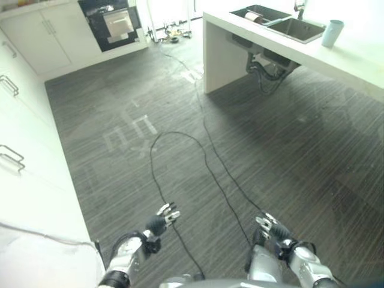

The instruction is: Place the dishes in the dishwasher.

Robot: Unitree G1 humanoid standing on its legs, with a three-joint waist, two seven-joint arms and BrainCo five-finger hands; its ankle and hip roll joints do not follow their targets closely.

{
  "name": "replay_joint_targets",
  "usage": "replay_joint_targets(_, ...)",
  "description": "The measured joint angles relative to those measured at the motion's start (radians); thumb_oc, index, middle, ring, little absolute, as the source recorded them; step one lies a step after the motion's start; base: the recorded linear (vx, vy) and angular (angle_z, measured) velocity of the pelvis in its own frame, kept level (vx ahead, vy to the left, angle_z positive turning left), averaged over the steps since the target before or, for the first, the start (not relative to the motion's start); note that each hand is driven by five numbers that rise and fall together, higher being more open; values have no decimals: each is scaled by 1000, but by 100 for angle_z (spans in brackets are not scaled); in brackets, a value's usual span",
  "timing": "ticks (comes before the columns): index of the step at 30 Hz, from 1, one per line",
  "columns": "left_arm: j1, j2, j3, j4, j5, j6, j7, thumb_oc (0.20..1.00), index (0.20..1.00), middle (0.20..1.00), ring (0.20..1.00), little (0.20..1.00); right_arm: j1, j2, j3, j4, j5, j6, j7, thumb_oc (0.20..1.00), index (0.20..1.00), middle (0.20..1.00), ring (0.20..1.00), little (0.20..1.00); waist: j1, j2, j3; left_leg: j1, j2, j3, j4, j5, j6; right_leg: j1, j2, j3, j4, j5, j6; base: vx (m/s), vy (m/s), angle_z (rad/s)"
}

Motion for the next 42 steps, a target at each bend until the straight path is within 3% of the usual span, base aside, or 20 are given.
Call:
replay_joint_targets(3,27,-2,-2,-1,0,-11,-12,1000,1000,1000,1000,1000,5,2,2,-7,5,0,15,1000,1000,1000,1000,1000,-4,13,2,2,77,-7,160,-127,-69,79,61,-14,129,-66,-25,516,-261,7)
replay_joint_targets(4,21,-11,-2,1,0,-13,-7,1000,1000,1000,1000,1000,-1,-9,4,-9,13,0,16,1000,1000,1000,1000,1000,-8,32,8,3,123,-20,211,-153,-91,105,118,20,136,-42,-54,502,-236,37)
replay_joint_targets(6,29,-21,-2,-2,-1,-18,-5,1000,1000,1000,1000,1000,-22,-25,14,-11,18,4,17,1000,1000,1000,1000,1000,-2,41,7,-8,182,-15,328,-133,-114,117,166,25,212,-114,-141,446,-206,-2)
replay_joint_targets(8,40,-22,1,-1,-1,-17,1,1000,1000,1000,1000,1000,-42,-37,13,-36,17,9,18,1000,1000,1000,1000,1000,12,29,4,-41,216,-32,471,-55,-153,144,195,38,223,-154,-179,380,-155,-51)
replay_joint_targets(10,48,-29,13,-1,-1,-17,1,1000,1000,1000,1000,1000,-54,-54,12,-58,18,7,21,1000,1000,1000,1000,1000,24,11,-3,-109,231,-96,646,131,-213,196,217,59,198,-172,-212,329,-124,-56)
replay_joint_targets(11,56,-42,32,-4,-1,-18,0,1000,1000,1000,1000,1000,-61,-63,12,-57,18,9,22,1000,1000,1000,1000,1000,24,9,-5,-161,231,-139,746,266,-213,231,222,67,175,-182,-230,235,-86,-36)
replay_joint_targets(12,59,-57,40,-7,-1,-16,0,1000,1000,1000,1000,1000,-61,-75,7,-57,17,10,23,1000,1000,1000,1000,1000,19,4,-5,-263,228,-180,892,307,-233,266,225,72,144,-196,-253,263,-17,-21)
replay_joint_targets(13,52,-61,39,-15,-1,-16,-5,1000,1000,1000,1000,1000,-60,-86,-6,-52,17,12,23,1000,1000,1000,1000,1000,20,-1,-4,-356,222,-176,993,246,-193,290,222,74,112,-200,-259,263,21,-16)
replay_joint_targets(15,44,-53,40,-18,-1,-15,-12,1000,1000,1000,1000,1000,-55,-86,-8,-43,16,13,27,1000,1000,1000,1000,1000,26,-29,-7,-471,147,-152,903,144,-105,356,210,88,24,-196,-263,315,87,-39)
replay_joint_targets(16,51,-49,38,-20,-1,-15,-15,1000,1000,1000,1000,1000,-56,-86,1,-42,12,15,33,1000,1000,1000,1000,1000,38,-25,-7,-463,132,-109,660,113,-86,417,224,101,-41,-173,-237,369,191,-58)
replay_joint_targets(18,47,-44,37,-35,-2,-15,-17,1000,1000,1000,1000,1000,-40,-67,13,-47,-2,16,37,1000,1000,1000,1000,1000,20,-18,-11,-446,121,-23,382,115,-76,493,249,99,-113,-176,-227,350,193,-38)
replay_joint_targets(20,34,-38,7,-94,-5,-17,-19,1000,1000,1000,1000,1000,16,-59,17,-77,-5,20,29,1000,1000,1000,1000,1000,18,-8,-18,-412,92,-16,32,143,-84,566,276,92,-180,-184,-193,363,160,-2)
replay_joint_targets(22,36,-43,-4,-97,-4,-17,-22,1000,1000,1000,1000,1000,39,-57,25,-80,-5,31,25,1000,1000,1000,1000,1000,24,-3,-22,-414,126,-5,-2,146,-84,603,279,102,-192,-214,-156,319,192,-6)
replay_joint_targets(25,54,-42,-1,-93,-5,-17,-21,1000,1000,1000,1000,1000,60,-55,52,-78,-10,31,17,1000,1000,1000,1000,1000,25,-23,-24,-394,125,102,61,255,-3,603,229,51,-109,-263,-94,319,266,-13)
replay_joint_targets(27,56,-22,-1,-87,-5,-17,-23,1000,1000,1000,1000,1000,49,-38,50,-76,-22,25,17,1000,1000,1000,1000,1000,20,-42,-20,-344,86,122,65,229,4,592,183,-23,-33,-281,-97,329,316,-27)
replay_joint_targets(34,-1,9,2,-98,-3,12,-32,1000,1000,1000,1000,1000,24,-14,41,-80,-24,28,7,1000,1000,1000,1000,1000,20,-47,-18,-227,-5,123,42,139,30,530,162,-38,100,-327,-106,373,430,6)
replay_joint_targets(37,-8,15,2,-98,-1,24,-41,1000,1000,1000,1000,1000,25,-13,40,-84,-32,35,-8,1000,1000,1000,1000,1000,19,-43,-19,-207,-27,103,36,120,52,460,122,21,293,-322,-97,194,382,30)
replay_joint_targets(40,-7,41,0,-98,0,29,-36,1000,1000,1000,1000,1000,18,-6,6,-104,-31,34,-22,1000,1000,1000,1000,1000,23,-46,-19,-167,-72,85,-6,119,74,246,58,201,685,-185,56,122,274,18)
replay_joint_targets(41,-7,54,-2,-99,-1,31,-27,1000,1000,1000,1000,1000,16,-4,3,-98,-31,33,-22,1000,1000,1000,1000,1000,22,-47,-18,-150,-86,78,-26,102,106,160,55,232,809,-173,62,188,75,16)
replay_joint_targets(42,-10,66,-3,-125,-1,36,-13,1000,1000,1000,1000,1000,17,-5,2,-102,-30,33,-23,1000,1000,1000,1000,1000,11,-17,-14,-154,-67,47,-30,115,82,101,120,206,754,-263,24,186,-5,60)
